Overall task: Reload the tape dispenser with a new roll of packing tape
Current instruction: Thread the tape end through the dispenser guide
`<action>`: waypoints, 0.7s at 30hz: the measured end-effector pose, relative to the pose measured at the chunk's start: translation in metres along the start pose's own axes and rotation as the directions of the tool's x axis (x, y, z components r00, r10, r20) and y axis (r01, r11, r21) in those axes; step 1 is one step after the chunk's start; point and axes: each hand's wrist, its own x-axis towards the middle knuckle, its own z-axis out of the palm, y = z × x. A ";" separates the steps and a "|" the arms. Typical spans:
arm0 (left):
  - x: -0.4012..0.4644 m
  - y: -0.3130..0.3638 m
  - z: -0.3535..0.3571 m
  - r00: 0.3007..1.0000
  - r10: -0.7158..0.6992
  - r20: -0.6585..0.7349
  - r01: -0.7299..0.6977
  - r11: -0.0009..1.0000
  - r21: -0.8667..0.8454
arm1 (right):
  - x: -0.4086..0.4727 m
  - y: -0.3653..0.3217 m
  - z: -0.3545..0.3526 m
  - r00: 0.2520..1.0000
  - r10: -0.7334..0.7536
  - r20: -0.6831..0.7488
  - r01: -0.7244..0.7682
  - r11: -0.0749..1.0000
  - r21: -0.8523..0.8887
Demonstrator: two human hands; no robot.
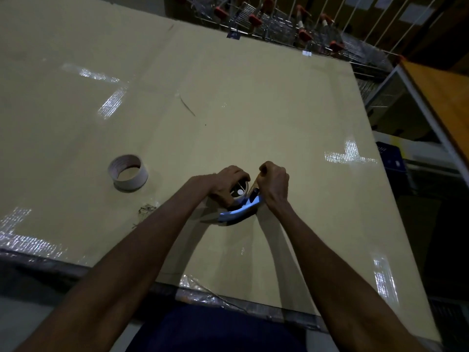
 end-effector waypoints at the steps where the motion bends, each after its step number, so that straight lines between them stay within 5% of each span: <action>1: -0.001 0.002 0.000 1.000 -0.025 0.002 0.025 0.999 -0.026 | 0.005 0.001 -0.005 0.998 -0.047 0.042 0.047 0.999 -0.011; 4: -0.001 0.008 0.004 0.994 -0.109 -0.021 0.107 0.991 -0.084 | 0.019 -0.002 -0.022 0.946 -0.261 0.193 0.285 0.952 -0.107; 10: 0.006 0.009 0.026 0.978 -0.177 -0.110 0.174 0.984 -0.040 | 0.031 -0.014 -0.052 0.712 -0.555 0.429 0.678 0.703 -0.215; 21: 0.006 0.015 0.026 0.960 -0.214 -0.181 0.215 0.977 -0.012 | 0.018 -0.040 -0.069 0.587 -0.552 0.592 0.776 0.592 -0.218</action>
